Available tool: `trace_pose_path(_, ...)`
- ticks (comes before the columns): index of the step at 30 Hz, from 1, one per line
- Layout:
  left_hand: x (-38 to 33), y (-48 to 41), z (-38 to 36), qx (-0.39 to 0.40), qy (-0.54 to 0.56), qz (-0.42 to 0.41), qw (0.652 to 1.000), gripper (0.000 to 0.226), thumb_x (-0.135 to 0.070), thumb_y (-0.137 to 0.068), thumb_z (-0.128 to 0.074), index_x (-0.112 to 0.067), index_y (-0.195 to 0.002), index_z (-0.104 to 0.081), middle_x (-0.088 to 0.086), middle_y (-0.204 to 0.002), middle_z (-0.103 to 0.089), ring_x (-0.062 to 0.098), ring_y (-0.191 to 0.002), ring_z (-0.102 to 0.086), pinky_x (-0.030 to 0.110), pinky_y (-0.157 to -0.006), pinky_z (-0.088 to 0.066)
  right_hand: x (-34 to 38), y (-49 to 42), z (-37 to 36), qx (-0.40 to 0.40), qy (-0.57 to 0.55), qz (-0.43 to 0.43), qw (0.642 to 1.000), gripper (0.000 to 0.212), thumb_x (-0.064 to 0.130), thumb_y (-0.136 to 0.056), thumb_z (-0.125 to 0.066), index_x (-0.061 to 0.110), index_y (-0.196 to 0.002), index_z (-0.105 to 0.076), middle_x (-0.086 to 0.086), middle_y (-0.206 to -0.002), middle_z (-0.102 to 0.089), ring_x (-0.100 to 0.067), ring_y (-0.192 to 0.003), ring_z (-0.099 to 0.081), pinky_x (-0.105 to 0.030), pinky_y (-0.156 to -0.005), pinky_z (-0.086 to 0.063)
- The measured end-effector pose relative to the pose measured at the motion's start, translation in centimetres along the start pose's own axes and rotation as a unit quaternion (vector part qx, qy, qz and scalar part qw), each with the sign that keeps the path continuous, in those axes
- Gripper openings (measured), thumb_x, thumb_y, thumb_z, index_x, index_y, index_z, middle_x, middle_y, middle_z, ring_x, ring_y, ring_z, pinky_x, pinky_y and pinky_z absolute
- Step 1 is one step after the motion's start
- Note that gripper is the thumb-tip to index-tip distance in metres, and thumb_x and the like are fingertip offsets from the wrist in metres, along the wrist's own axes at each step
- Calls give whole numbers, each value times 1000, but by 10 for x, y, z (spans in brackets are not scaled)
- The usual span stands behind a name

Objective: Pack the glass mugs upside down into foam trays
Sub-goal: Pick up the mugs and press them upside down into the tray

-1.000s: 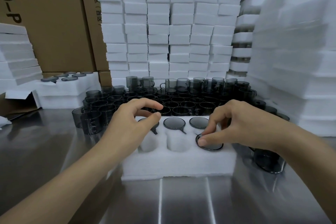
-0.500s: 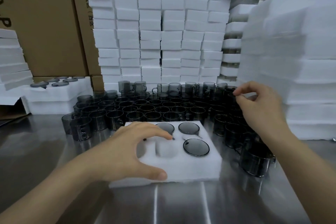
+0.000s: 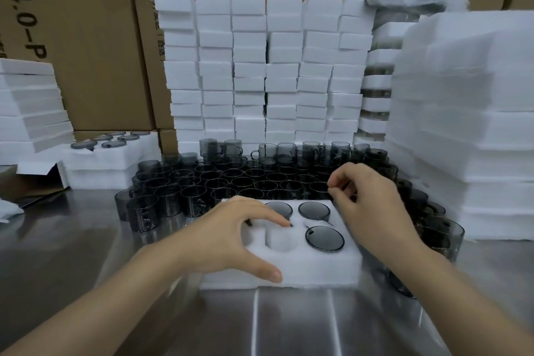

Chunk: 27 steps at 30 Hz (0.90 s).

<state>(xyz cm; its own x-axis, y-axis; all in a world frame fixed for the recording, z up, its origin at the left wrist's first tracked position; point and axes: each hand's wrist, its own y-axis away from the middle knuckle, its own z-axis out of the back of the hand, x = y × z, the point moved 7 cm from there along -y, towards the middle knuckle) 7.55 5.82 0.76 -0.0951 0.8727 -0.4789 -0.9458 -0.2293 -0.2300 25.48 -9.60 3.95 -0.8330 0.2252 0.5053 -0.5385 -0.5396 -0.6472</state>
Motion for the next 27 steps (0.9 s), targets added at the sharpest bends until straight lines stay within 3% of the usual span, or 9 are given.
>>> trace_pose_path(4,3,-9,-1,6,-14,-7,1000,78,-64,-61,-98,-60,-131,-64,-56,-134,-43,-25,-131,-34,15,-110,-31,14,8,-13,41,26,33,998,22,20,-98,-66,40,-92,-59,20,-90,-59,-3,-81,-59,-35,-73,-54)
trace_pose_path(7,1,-14,1,54,-18,5,998,74,-78,-63,-88,-63,-130,-63,-56,-135,-45,-25,-130,-38,20,-112,-37,17,12,-22,79,54,41,995,18,23,-98,-65,39,-93,-58,20,-93,-59,-5,-84,-61,-37,-76,-54)
trace_pose_path(10,0,-37,21,13,60,35,998,36,-67,-86,-79,-50,-117,-76,-28,-122,-73,-3,-115,-67,33,-104,-55,17,14,-29,108,82,35,990,14,27,-99,-66,39,-96,-60,21,-90,-57,-6,-83,-60,-37,-78,-55)
trace_pose_path(12,5,-59,36,-61,29,83,994,18,-51,-94,-79,-40,-109,-80,-16,-105,-79,6,-103,-72,27,-94,-57,17,14,-30,109,82,29,990,13,28,-99,-66,39,-97,-60,21,-90,-58,-6,-84,-60,-37,-78,-54)
trace_pose_path(14,8,-80,37,-83,-20,135,987,10,-41,-95,-79,-32,-97,-83,-15,-95,-78,8,-97,-71,22,-85,-53,16,14,-30,109,80,23,991,13,28,-99,-65,39,-97,-60,20,-89,-57,-6,-83,-59,-35,-76,-52)
trace_pose_path(17,6,-108,26,-77,-66,194,976,19,-39,-92,-79,-21,-89,-83,-8,-94,-79,16,-98,-72,33,-87,-59,15,14,-30,111,87,26,990,12,27,-100,-64,38,-98,-60,21,-90,-57,-7,-85,-59,-35,-76,-52)
trace_pose_path(21,2,-129,9,-46,-168,253,952,28,-38,-89,-72,-17,-79,-57,1,-86,-64,29,-88,-66,36,-74,-50,15,14,-32,115,92,35,988,14,26,-99,-63,39,-98,-59,21,-92,-56,-7,-85,-60,-34,-74,-52)
trace_pose_path(24,6,-132,2,-40,-161,294,941,23,-36,-92,-66,-17,-87,-54,1,-88,-57,28,-89,-61,37,-79,-48,17,15,-32,118,95,47,987,13,27,-99,-62,39,-99,-57,19,-94,-58,-6,-84,-61,-36,-75,-55)
trace_pose_path(27,9,-133,-2,-41,-123,309,942,18,-26,-92,-64,-16,-84,-52,2,-88,-57,27,-87,-59,36,-79,-49,18,15,-32,117,91,50,988,9,30,-99,-61,37,-99,-56,16,-92,-62,-7,-82,-63,-37,-75,-57)
